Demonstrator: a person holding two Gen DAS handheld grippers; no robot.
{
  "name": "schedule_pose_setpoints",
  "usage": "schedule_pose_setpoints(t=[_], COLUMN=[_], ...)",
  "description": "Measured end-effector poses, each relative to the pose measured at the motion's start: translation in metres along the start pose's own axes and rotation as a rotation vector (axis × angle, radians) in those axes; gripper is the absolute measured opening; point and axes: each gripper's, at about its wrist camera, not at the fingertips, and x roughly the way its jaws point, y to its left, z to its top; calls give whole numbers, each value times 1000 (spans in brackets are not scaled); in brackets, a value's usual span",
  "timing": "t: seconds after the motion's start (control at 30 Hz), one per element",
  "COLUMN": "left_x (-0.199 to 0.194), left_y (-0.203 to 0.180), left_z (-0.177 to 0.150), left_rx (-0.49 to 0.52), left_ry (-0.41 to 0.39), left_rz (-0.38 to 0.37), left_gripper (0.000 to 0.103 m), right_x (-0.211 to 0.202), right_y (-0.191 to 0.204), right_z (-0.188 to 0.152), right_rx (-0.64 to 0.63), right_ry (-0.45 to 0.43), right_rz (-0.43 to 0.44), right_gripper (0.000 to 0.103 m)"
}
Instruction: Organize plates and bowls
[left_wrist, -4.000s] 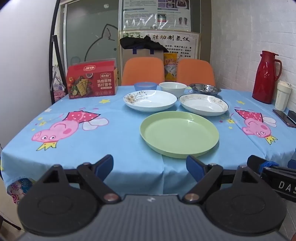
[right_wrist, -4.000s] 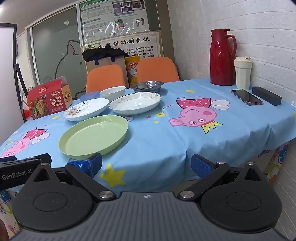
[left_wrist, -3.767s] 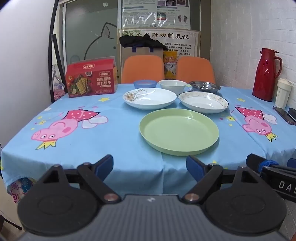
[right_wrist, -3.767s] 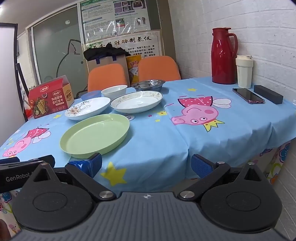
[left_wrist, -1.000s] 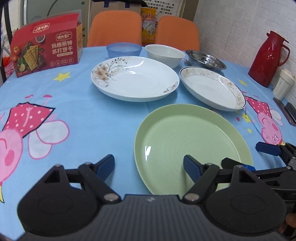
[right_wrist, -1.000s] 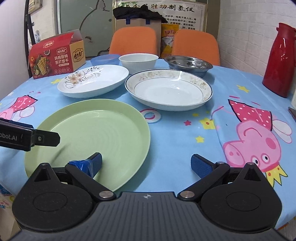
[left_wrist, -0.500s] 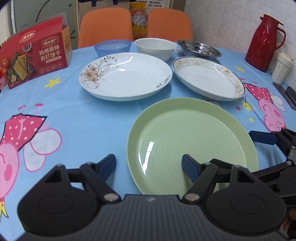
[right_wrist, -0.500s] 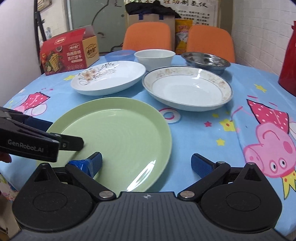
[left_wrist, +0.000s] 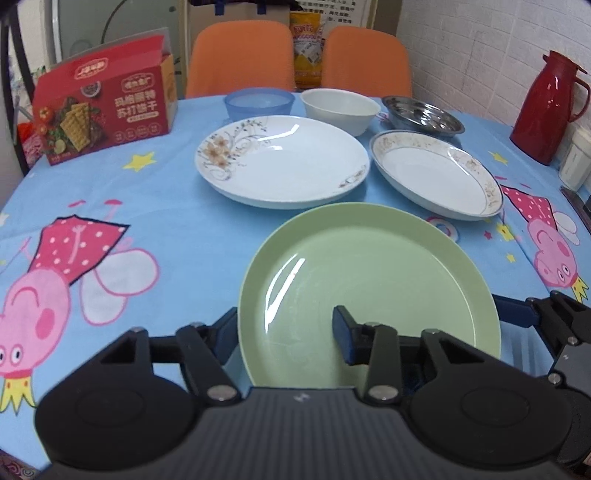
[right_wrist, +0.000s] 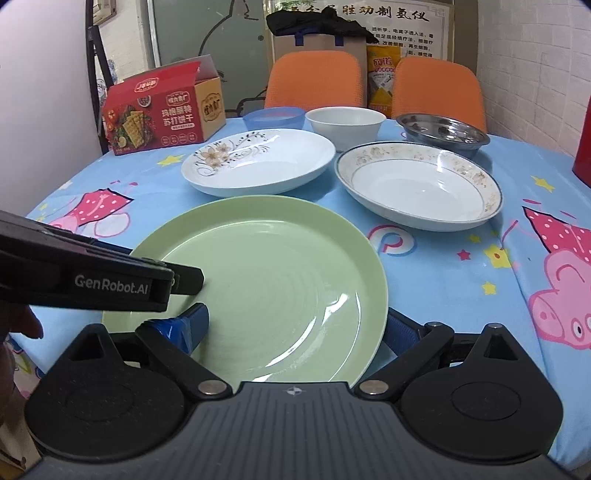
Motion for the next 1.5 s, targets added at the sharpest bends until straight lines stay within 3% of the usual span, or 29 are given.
schedule_pose_setpoints(t=[0.23,0.57,0.6,0.67,0.77,0.93,1.03,1.13,1.3,1.4,1.5], left_x=[-15,7,7,9,1,-16,-15,-8,20,37,56], left_y=[53,83,84,85,91,98,100,101,106,110,114], left_z=[0,-3,-4,-3,1,15,31,52,87,100,111], left_rx=[-58,-131,-131,-118,-142,-117,-106,-91,-106,-110,-110], left_ry=[-22,-19,-27,-26,-48,-120,-124,-130,-103,-93,-67], left_rz=[120,81,80,65,27,57,41,21,20,44,28], left_gripper=[40,41,43,66,70,74,74,74,75,74,74], right_x=[15,45,46,48,43,14,12,21,38,65,101], right_y=[50,72,73,76,61,26,7,-4,-11,-17,-23], right_z=[13,22,21,21,30,46,52,64,97,121,141], right_rx=[-41,-91,-100,-133,-82,-30,12,42,-23,-66,-73], right_ry=[-31,1,0,2,11,-66,-61,-28,-81,-105,-66], right_rz=[129,112,107,101,163,28,-12,-38,15,55,66], right_gripper=[86,88,89,89,85,87,87,87,87,87,87])
